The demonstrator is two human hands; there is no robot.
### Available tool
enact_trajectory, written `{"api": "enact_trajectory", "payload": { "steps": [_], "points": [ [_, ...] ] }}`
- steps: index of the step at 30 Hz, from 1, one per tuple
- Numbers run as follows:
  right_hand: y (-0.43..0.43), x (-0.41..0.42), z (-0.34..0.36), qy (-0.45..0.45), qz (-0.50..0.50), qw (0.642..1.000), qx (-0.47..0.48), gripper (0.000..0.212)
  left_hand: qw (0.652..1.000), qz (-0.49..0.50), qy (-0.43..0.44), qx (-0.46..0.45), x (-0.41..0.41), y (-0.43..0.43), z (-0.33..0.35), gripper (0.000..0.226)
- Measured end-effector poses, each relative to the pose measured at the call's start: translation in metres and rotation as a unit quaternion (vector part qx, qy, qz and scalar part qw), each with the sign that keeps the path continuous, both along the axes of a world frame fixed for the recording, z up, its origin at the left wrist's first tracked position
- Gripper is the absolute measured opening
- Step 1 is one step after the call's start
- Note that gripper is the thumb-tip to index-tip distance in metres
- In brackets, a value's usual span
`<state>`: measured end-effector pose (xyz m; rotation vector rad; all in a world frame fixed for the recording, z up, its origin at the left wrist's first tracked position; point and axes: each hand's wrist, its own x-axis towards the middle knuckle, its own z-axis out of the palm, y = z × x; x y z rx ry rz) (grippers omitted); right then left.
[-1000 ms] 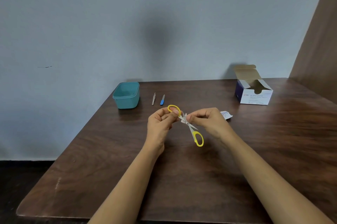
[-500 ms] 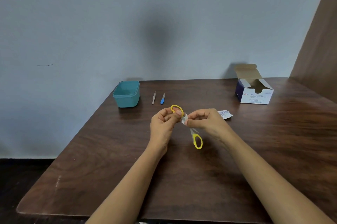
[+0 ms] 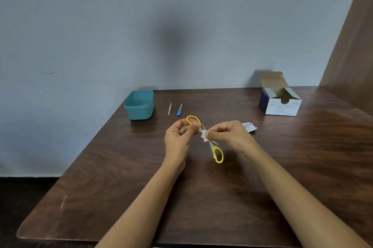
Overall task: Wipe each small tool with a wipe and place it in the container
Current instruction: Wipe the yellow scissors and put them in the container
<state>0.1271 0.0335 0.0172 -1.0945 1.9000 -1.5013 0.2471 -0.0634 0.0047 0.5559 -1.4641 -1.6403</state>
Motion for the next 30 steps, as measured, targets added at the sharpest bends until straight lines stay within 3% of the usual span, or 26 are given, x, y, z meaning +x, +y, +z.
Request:
{"api": "enact_trajectory", "payload": {
  "steps": [6, 13, 21, 30],
  "points": [
    [-0.0037, 0.0074, -0.001, -0.013, -0.05, 0.997, -0.058, 0.015, 1.0, -0.017, -0.016, -0.014, -0.0031, 0.0046, -0.002, 0.005],
    [-0.0004, 0.0028, 0.0044, 0.011, -0.017, 1.0, 0.008, 0.007, 1.0, -0.004, 0.004, 0.008, -0.0023, 0.0001, 0.0014, 0.01],
    [-0.004, 0.0084, 0.0035, 0.006, -0.055, 0.996, -0.075, 0.02, 0.999, -0.033, -0.016, -0.01, -0.0031, 0.005, -0.0022, 0.008],
    [-0.0013, -0.0003, 0.0063, 0.067, -0.021, 0.997, -0.013, 0.019, 0.997, -0.048, -0.035, 0.049, 0.0009, -0.0022, 0.0039, 0.015]
  ]
}}
